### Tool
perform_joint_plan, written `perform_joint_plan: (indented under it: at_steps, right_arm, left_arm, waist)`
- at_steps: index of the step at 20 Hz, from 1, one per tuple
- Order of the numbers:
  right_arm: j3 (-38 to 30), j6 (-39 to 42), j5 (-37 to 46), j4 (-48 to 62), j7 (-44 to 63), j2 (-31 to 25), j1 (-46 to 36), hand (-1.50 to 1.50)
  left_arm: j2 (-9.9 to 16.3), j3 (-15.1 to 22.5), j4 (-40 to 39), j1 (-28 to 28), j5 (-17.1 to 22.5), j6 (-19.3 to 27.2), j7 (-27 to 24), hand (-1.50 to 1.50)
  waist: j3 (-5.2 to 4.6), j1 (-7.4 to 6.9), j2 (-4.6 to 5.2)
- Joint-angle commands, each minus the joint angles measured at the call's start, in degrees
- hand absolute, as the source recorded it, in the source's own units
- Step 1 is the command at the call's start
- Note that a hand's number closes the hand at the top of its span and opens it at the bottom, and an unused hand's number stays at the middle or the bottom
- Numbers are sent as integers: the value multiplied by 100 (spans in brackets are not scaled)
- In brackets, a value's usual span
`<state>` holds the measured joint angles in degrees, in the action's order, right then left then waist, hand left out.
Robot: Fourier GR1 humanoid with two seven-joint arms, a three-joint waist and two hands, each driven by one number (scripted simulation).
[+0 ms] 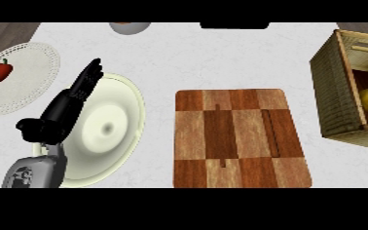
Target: Pick the lemon from the cutting board and place it in the basket
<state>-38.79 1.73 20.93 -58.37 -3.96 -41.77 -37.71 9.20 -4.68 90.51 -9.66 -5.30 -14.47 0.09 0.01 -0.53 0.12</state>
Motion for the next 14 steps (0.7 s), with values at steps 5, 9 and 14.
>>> perform_joint_plan:
  at_steps: [5,9,14]
  right_arm:
    - [-107,379,-700,540,-59,-554,-514,-150]
    - [-296,74,-996,872,137,-489,-848,-150]
    - [-886,1083,-1656,1444,855,-1445,-683,-150]
  left_arm:
    - [-160,98,153,-55,-82,149,190,0]
    - [-91,59,48,122,-102,66,-103,0]
    - [86,-173,-126,-94,105,-84,-27,0]
  waist:
    - [0,15,-10]
    - [-1,-16,1]
    - [-2,83,-4]
